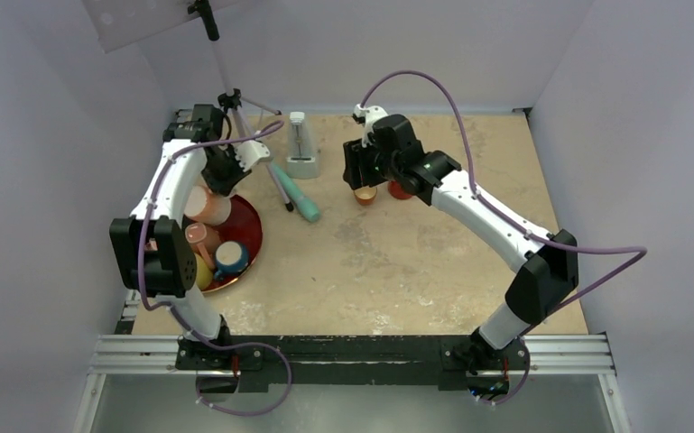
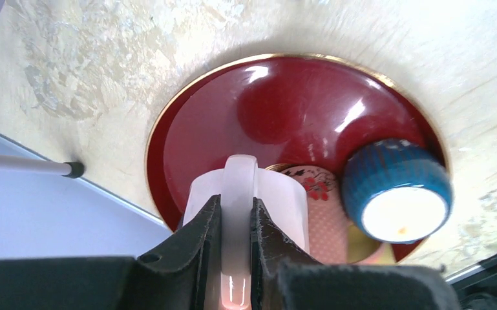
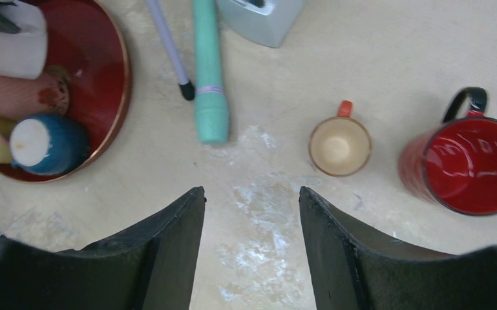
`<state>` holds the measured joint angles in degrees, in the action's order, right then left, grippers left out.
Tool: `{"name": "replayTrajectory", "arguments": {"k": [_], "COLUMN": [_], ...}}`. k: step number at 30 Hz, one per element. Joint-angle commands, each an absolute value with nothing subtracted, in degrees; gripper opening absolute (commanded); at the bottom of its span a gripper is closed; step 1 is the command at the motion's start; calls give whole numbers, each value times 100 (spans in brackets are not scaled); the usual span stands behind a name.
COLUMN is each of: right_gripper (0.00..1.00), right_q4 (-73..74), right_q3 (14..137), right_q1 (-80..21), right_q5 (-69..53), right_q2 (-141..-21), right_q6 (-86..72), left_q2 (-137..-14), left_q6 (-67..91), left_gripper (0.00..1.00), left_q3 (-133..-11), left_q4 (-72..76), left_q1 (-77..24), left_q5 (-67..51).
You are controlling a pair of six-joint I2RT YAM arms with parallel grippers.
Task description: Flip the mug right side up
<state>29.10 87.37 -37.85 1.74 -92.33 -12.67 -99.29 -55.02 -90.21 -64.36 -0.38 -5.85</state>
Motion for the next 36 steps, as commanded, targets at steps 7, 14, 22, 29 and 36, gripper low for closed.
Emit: {"name": "replayTrajectory", "arguments": {"k": [7, 14, 22, 29, 36], "right_gripper": [59, 68, 94, 92, 66], "right_q4": [919, -435, -1555, -1625, -2486], "right_q3": [8175, 7635, 7389, 7618, 7729], "right_q1": [-4175, -4183, -4017, -4008, -4003], "right_q5": [-1896, -3236, -4151, -4406, -4824], "right_q2": [-9121, -9082, -9630, -9954, -9996], "right_q6": [-1712, -2270, -2970, -3107, -3535], "left_q2": [-9173, -8669, -8521, -8476, -8401], "left_q6": [-2887, -1243, 93, 859, 1341], "left_gripper": [0, 0, 0, 0, 0], "left_q3": [-9182, -9234, -9206, -9231, -8867], "left_q4": [-6291, -6113, -5268, -4524, -3816], "left_q1": [-9, -9, -161, -321, -545], "left_q5": [-1691, -3523, -4825, -5227, -5552]}}
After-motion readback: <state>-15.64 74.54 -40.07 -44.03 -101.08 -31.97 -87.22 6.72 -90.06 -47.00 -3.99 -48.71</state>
